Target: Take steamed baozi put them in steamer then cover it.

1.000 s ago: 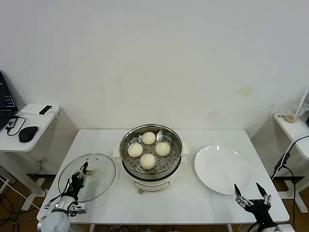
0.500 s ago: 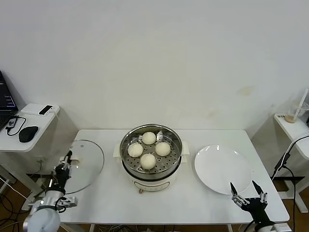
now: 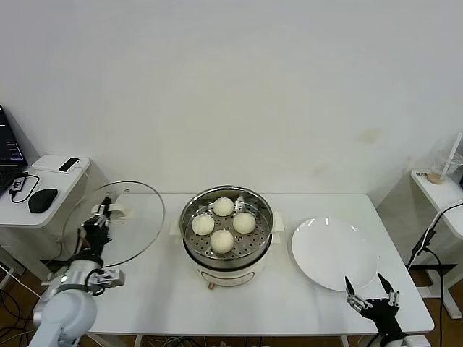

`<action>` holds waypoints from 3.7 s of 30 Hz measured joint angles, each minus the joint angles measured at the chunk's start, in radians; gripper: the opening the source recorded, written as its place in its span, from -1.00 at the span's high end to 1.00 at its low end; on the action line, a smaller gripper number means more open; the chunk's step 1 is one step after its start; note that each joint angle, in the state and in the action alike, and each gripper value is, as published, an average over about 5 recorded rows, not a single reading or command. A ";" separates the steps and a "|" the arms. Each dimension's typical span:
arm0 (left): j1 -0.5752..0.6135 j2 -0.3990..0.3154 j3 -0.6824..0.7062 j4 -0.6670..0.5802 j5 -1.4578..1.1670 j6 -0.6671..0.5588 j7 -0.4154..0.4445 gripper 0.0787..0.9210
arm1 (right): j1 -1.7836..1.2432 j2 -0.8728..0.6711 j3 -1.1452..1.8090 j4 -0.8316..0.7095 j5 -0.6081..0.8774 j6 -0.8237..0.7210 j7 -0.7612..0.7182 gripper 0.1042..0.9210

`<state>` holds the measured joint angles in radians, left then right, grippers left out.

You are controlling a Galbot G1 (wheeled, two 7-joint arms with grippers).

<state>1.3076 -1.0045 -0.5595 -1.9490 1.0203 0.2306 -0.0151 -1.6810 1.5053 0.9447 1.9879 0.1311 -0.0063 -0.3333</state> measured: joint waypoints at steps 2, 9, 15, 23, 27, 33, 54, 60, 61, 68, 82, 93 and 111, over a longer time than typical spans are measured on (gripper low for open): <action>-0.023 0.002 0.043 -0.013 0.000 0.029 0.022 0.88 | -0.002 0.003 0.002 -0.003 -0.018 0.000 0.004 -0.76; -0.123 -0.013 0.214 -0.041 0.042 0.121 0.104 0.88 | 0.003 0.016 -0.002 -0.023 -0.082 0.006 0.013 -0.76; -0.221 -0.052 0.345 -0.041 0.111 0.188 0.187 0.88 | 0.011 0.028 -0.015 -0.043 -0.132 0.010 0.015 -0.76; -0.322 -0.162 0.482 -0.006 0.233 0.239 0.285 0.88 | 0.016 0.032 -0.025 -0.074 -0.183 0.020 0.019 -0.76; -0.347 -0.232 0.535 0.019 0.294 0.252 0.316 0.88 | 0.016 0.035 -0.031 -0.088 -0.203 0.026 0.020 -0.76; -0.380 -0.321 0.584 0.062 0.367 0.263 0.337 0.88 | 0.014 0.037 -0.040 -0.103 -0.225 0.033 0.020 -0.76; -0.387 -0.430 0.603 0.170 0.458 0.263 0.349 0.88 | 0.009 0.033 -0.056 -0.107 -0.239 0.037 0.018 -0.76; -0.386 -0.438 0.598 0.178 0.462 0.261 0.347 0.88 | 0.006 0.033 -0.058 -0.106 -0.241 0.039 0.016 -0.76; -0.385 -0.439 0.597 0.179 0.463 0.261 0.346 0.88 | 0.006 0.033 -0.059 -0.106 -0.242 0.039 0.016 -0.76; -0.374 -0.452 0.594 0.174 0.461 0.259 0.338 0.70 | 0.005 0.031 -0.065 -0.106 -0.245 0.039 0.013 -0.76; -0.293 -0.410 0.591 0.052 0.413 0.250 0.307 -0.24 | -0.001 0.032 -0.071 -0.101 -0.254 0.038 0.010 -0.76; -0.089 -0.320 0.490 -0.140 0.143 0.150 0.165 -0.76 | -0.011 0.028 -0.073 -0.089 -0.236 0.054 0.019 -0.76; 0.286 -0.291 0.075 -0.155 -0.899 -0.220 -0.109 -0.77 | -0.050 -0.026 -0.130 -0.042 -0.133 0.091 0.056 -0.76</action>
<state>1.5940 -1.2955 -0.4848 -2.1040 0.1210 0.0109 -0.1245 -1.7311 1.4795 0.8152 1.9459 -0.0014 0.0847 -0.2776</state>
